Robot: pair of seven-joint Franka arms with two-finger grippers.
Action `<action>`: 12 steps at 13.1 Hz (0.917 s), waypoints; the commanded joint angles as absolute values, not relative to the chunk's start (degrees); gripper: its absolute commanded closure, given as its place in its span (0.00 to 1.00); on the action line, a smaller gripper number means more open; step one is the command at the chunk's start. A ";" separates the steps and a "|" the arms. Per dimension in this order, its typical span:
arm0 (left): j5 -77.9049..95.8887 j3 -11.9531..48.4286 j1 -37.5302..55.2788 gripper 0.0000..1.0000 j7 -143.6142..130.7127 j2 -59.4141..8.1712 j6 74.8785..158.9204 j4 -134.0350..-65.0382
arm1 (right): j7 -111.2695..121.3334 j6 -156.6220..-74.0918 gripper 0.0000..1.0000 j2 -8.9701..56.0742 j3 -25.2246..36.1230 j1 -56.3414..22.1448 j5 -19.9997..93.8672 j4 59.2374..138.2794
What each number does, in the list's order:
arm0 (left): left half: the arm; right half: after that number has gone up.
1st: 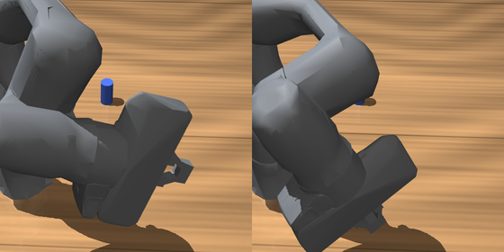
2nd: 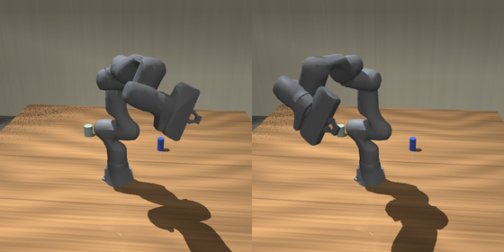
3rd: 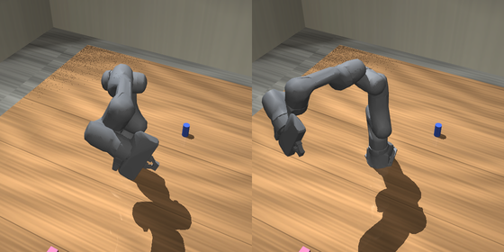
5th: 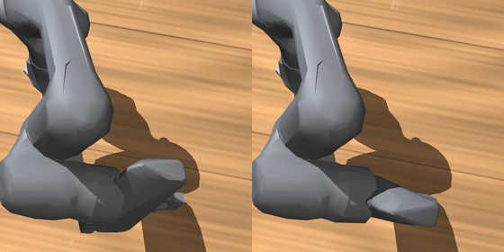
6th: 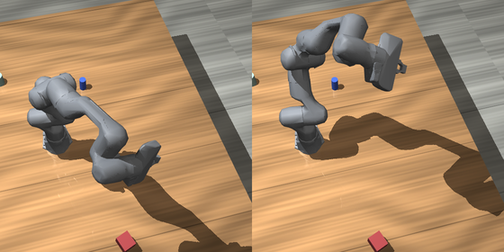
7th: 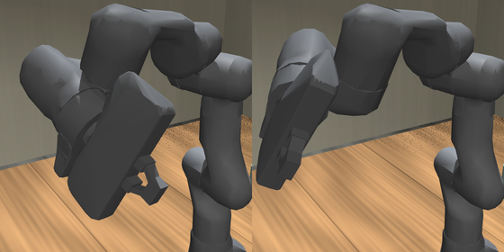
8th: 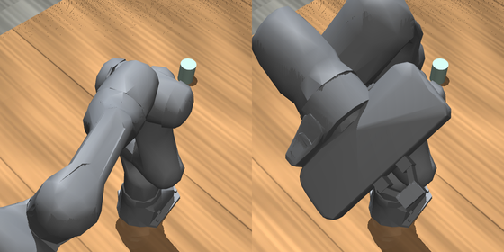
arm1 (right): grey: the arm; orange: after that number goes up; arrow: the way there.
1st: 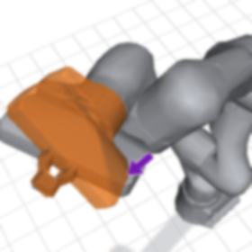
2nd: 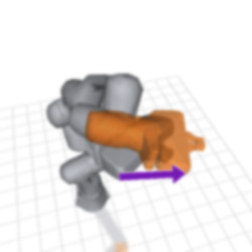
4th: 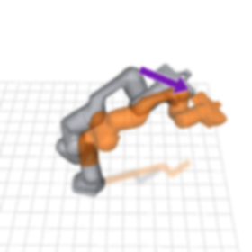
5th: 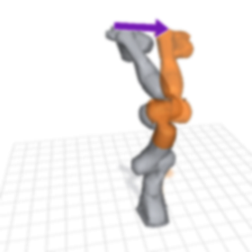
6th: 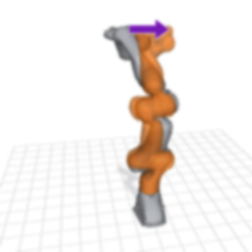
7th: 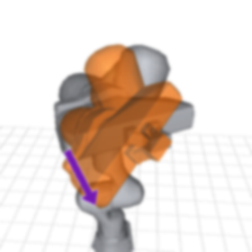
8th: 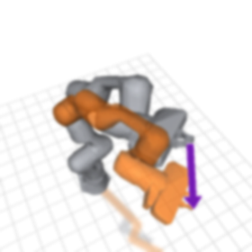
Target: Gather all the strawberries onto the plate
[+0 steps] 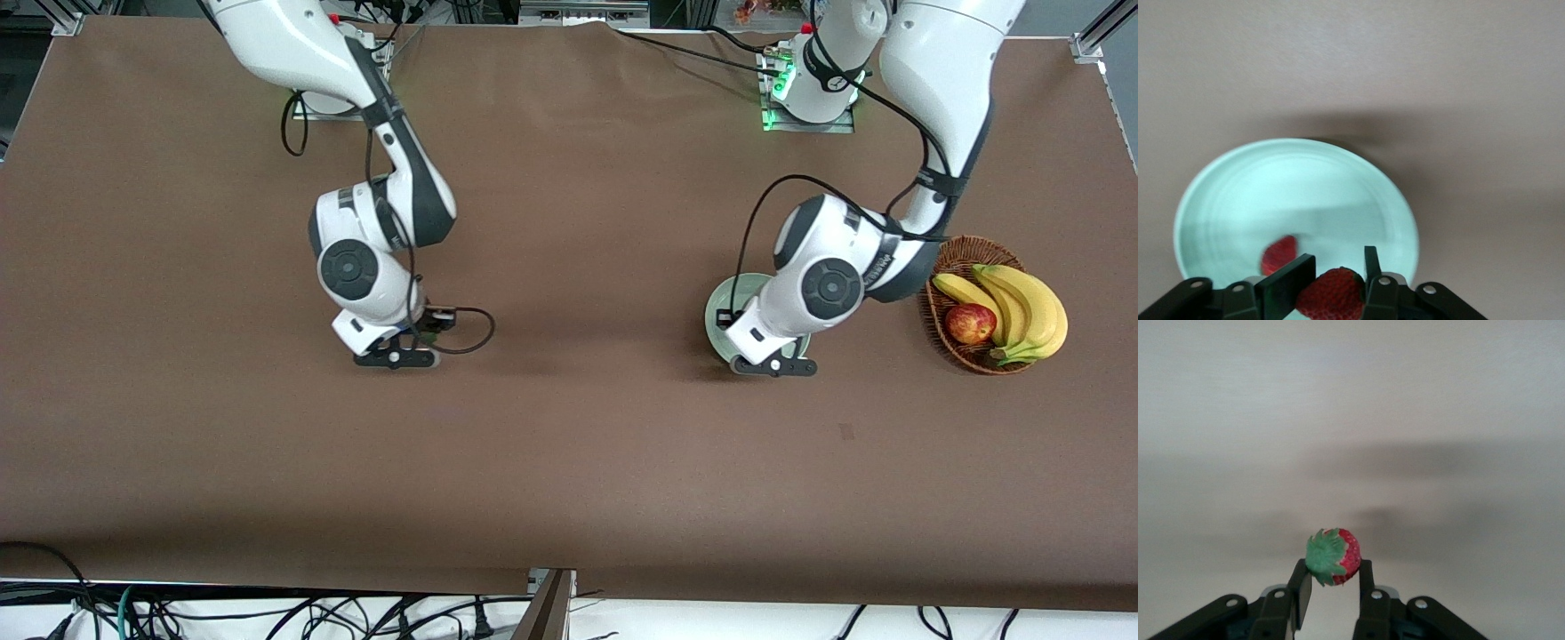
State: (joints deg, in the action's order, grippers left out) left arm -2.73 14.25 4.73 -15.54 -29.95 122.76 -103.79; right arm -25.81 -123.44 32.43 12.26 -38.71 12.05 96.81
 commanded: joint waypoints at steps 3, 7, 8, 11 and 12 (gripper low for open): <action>-4.83 15.03 3.34 0.00 -13.01 -28.83 122.61 -104.41 | -48.99 -120.58 0.67 38.57 5.91 -41.92 13.01 83.87; -4.48 15.29 3.34 0.00 -13.62 -27.60 120.16 -104.33 | -64.82 -122.60 0.67 43.75 -1.03 -42.01 13.01 74.73; -3.79 15.29 3.25 0.00 -13.97 -27.16 119.54 -104.50 | -68.95 -125.65 0.67 44.99 -2.97 -42.01 12.92 72.97; -3.78 15.38 2.55 0.00 -14.59 -26.81 118.13 -104.76 | -72.42 -130.25 0.67 45.35 -3.95 -42.28 14.23 72.77; -3.78 15.38 2.55 0.00 -14.59 -26.81 118.04 -104.77 | -71.99 -130.25 0.67 45.35 -3.87 -42.28 14.50 72.86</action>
